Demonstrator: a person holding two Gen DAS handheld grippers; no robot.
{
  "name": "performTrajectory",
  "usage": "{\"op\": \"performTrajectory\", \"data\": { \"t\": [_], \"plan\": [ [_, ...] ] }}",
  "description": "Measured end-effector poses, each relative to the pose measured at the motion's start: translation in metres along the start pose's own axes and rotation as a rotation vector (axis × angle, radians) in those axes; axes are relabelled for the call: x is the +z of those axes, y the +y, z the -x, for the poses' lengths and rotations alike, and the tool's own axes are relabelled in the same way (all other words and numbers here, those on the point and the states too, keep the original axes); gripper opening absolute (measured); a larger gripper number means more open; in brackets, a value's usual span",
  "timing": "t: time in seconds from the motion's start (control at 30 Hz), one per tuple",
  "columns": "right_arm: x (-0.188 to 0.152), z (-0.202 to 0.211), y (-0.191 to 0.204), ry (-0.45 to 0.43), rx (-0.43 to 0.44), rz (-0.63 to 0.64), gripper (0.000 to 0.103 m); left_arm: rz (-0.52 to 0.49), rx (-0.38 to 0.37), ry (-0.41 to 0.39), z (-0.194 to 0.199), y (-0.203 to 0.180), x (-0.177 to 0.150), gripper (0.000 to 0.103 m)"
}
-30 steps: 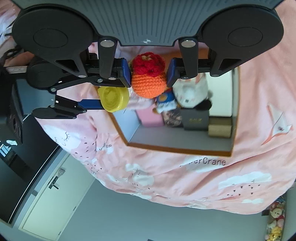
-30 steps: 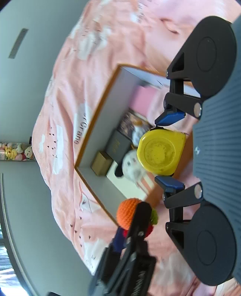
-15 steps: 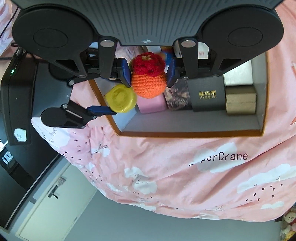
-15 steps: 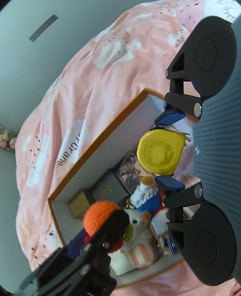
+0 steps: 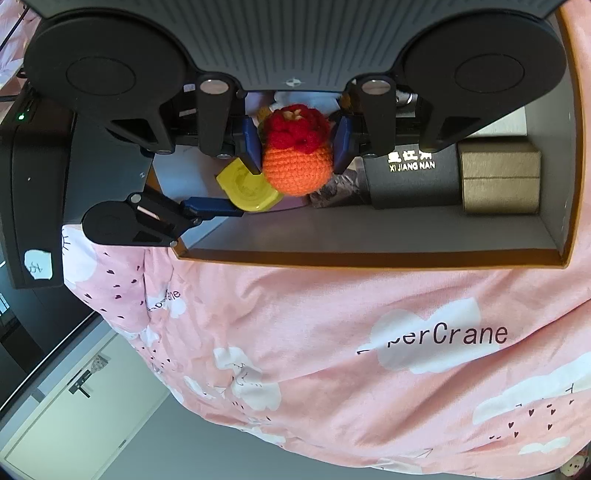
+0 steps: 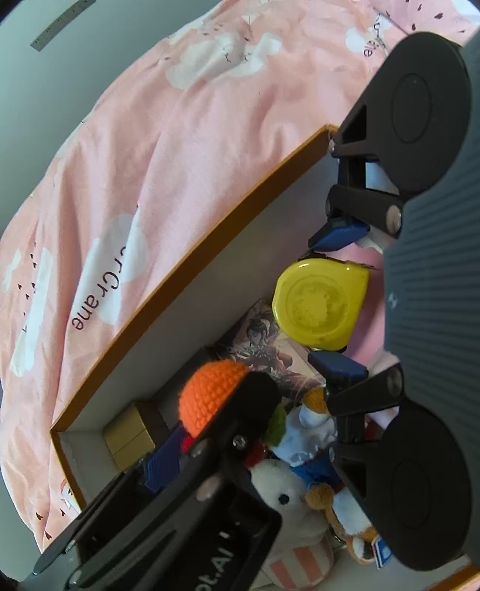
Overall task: Organize objects
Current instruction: 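Lower the tape measure and crochet ball into the shoebox and open both tools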
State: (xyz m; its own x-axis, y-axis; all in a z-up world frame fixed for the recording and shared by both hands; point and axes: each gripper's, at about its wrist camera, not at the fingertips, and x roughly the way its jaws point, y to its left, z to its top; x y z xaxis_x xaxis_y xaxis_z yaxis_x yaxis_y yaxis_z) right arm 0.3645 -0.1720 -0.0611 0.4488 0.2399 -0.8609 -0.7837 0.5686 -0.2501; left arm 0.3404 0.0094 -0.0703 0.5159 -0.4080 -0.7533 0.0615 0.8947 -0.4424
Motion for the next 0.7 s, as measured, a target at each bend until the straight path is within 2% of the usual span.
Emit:
{"op": "performTrajectory", "data": {
  "t": [0.3, 0.37, 0.7],
  "plan": [
    [0.000, -0.013, -0.005, 0.022, 0.014, -0.015, 0.062, -0.001, -0.019, 0.013, -0.012, -0.001, 0.008, 0.045],
    [-0.001, -0.005, -0.005, 0.004, 0.018, -0.016, 0.062, -0.002, -0.018, 0.017, -0.015, -0.002, 0.008, 0.045],
    [-0.016, 0.041, -0.007, -0.047, -0.070, -0.061, 0.062, 0.002, -0.006, 0.065, -0.035, -0.011, 0.005, 0.046]
  ]
}}
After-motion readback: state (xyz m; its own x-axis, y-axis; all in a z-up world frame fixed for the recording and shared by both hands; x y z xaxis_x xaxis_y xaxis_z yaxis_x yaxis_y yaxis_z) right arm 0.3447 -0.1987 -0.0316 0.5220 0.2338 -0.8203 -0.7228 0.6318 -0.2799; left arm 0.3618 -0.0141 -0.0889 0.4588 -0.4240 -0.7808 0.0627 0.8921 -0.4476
